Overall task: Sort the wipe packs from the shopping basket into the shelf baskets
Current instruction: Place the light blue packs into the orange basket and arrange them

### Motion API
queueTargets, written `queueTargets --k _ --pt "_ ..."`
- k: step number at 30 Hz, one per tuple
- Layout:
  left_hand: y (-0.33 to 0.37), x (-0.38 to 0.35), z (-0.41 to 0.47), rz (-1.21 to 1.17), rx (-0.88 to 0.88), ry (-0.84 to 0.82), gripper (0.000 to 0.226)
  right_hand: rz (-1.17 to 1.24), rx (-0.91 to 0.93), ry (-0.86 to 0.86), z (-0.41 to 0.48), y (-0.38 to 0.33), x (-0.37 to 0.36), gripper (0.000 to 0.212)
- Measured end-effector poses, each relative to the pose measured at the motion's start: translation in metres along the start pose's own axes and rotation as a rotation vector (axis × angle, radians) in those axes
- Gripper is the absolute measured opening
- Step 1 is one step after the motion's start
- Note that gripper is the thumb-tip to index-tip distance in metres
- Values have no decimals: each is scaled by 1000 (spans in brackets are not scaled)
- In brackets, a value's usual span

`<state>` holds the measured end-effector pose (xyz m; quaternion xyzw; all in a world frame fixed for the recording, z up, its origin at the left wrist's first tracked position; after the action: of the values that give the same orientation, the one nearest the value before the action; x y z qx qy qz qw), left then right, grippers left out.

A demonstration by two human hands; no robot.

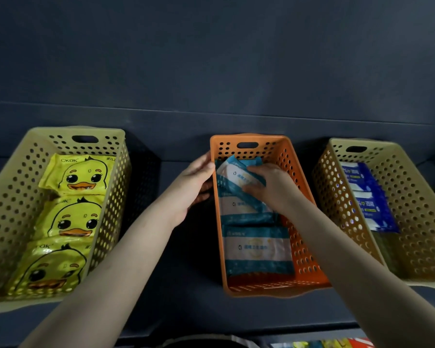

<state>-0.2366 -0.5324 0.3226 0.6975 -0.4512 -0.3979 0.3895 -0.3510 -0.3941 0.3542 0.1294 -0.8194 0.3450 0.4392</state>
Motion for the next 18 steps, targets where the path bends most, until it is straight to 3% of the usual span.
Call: queueTargets --k 7,11,18 --pt "1 1 0 15 13 4 36 50 65 -122 2 -2 5 57" --pt "2 -1 0 4 14 3 34 65 168 -63 0 -13 12 50" --pt "0 1 2 26 17 -10 32 -333 270 -52 30 -34 30 55"
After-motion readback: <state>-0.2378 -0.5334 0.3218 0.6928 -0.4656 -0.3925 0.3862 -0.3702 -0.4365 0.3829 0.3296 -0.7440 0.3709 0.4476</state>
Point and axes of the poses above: each hand's wrist, its own z-axis towards the middle knuckle, its own x-axis out of the back of the hand, y = z × x, the point moved 8 cm from there along z, towards the middle knuckle, and after that the axes turned 11 degrees about -y, right-handed, at the moved point
